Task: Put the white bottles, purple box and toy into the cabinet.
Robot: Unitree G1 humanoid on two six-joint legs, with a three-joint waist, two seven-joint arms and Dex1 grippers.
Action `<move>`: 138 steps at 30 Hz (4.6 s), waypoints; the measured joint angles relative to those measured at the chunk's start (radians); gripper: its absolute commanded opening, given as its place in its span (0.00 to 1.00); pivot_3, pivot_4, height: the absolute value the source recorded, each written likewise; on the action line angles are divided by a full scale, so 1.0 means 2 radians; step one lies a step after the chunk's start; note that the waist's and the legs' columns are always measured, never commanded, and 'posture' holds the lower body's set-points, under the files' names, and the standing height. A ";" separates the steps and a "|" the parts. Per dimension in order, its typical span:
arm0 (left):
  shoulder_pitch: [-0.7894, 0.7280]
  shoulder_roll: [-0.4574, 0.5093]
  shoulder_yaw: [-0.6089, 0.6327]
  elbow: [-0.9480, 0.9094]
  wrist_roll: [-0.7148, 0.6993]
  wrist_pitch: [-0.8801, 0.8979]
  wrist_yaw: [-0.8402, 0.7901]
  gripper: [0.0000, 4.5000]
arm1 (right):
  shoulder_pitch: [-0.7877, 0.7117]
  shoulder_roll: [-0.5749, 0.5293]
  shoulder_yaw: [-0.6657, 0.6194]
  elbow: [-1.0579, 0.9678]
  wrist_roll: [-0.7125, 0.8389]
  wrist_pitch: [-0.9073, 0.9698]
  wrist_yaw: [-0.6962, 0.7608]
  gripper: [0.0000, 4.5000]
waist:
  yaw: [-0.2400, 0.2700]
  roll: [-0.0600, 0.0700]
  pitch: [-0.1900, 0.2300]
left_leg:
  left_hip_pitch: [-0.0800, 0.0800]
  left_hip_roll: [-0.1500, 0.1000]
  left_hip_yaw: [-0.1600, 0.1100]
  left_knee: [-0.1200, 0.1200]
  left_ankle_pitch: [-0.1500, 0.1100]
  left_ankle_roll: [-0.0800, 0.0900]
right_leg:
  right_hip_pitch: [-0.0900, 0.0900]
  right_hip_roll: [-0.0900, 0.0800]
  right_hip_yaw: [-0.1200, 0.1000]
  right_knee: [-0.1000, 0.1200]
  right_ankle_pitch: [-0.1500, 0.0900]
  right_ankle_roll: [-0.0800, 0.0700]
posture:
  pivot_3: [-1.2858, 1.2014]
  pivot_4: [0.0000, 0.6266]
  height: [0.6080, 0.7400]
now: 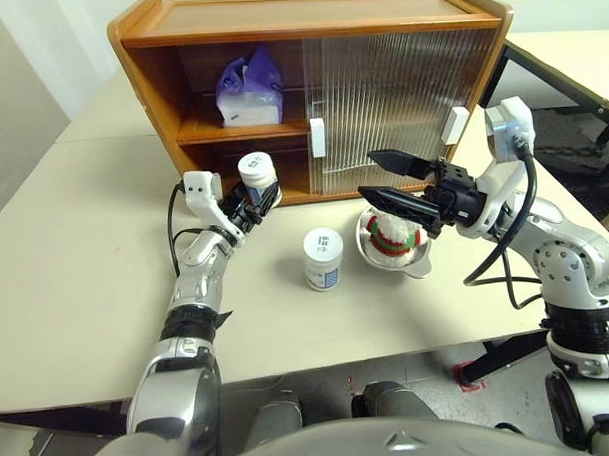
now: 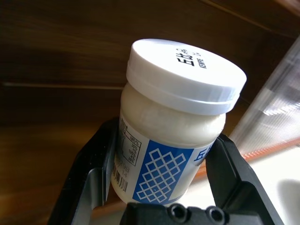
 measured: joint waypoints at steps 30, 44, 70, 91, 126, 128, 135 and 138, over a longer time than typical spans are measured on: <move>-0.157 -0.039 0.003 0.227 0.089 -0.080 0.181 0.99 | 0.000 -0.004 0.000 -0.002 0.000 0.000 -0.006 1.00 | -0.007 0.000 0.000 | 0.000 -0.003 0.005 0.001 0.001 0.003 | 0.004 0.000 -0.003 -0.007 0.003 0.006 | 0.45 0.02 1.00; -0.076 -0.054 0.004 0.096 0.075 -0.077 0.176 0.99 | -0.001 0.002 0.000 -0.002 0.001 0.001 -0.006 1.00 | -0.006 0.000 0.000 | 0.000 -0.003 0.006 0.002 0.001 0.003 | 0.004 0.001 -0.003 -0.007 0.003 0.006 | 0.46 0.05 1.00; -0.039 -0.040 0.004 0.041 0.095 -0.034 0.239 0.01 | -0.008 0.006 0.002 0.003 0.000 0.001 0.003 1.00 | -0.001 0.000 0.000 | 0.000 -0.003 0.006 0.002 0.001 0.003 | 0.004 0.000 -0.003 -0.007 0.003 0.001 | 0.46 0.02 1.00; -0.147 -0.019 0.009 0.248 0.097 -0.073 0.230 0.01 | -0.004 -0.004 0.000 -0.015 0.005 0.007 -0.012 1.00 | -0.007 0.000 0.000 | 0.000 -0.005 0.005 0.003 0.003 0.006 | 0.005 0.000 -0.003 -0.008 0.005 0.003 | 0.43 0.01 1.00; -0.088 -0.042 0.031 0.144 0.053 -0.083 0.097 0.64 | 0.003 -0.014 -0.002 -0.027 0.020 0.009 -0.033 1.00 | -0.034 0.000 0.000 | -0.003 -0.008 0.004 0.003 0.003 0.006 | 0.003 -0.001 -0.003 -0.009 0.003 0.005 | 0.44 0.04 1.00; -0.042 -0.042 0.027 0.071 0.040 -0.070 0.070 0.81 | 0.002 -0.013 -0.001 -0.025 0.020 0.009 -0.032 1.00 | -0.033 0.000 0.000 | -0.003 -0.008 0.005 0.003 0.002 0.006 | 0.003 -0.001 -0.003 -0.009 0.003 0.005 | 0.45 0.04 1.00; 0.068 -0.007 0.002 -0.133 0.002 0.012 -0.012 0.99 | -0.004 -0.005 0.001 -0.018 0.020 0.009 -0.024 1.00 | -0.027 0.000 0.000 | -0.003 -0.008 0.004 0.003 0.002 0.005 | 0.003 -0.001 -0.003 -0.008 0.003 0.004 | 0.46 0.05 1.00; 0.116 0.033 -0.005 -0.200 -0.018 0.047 -0.063 0.99 | -0.008 -0.004 0.003 -0.013 0.019 0.009 -0.020 1.00 | -0.023 0.000 0.000 | -0.003 -0.007 0.003 0.002 0.002 0.005 | 0.002 -0.001 -0.002 -0.008 0.003 0.002 | 0.46 0.05 1.00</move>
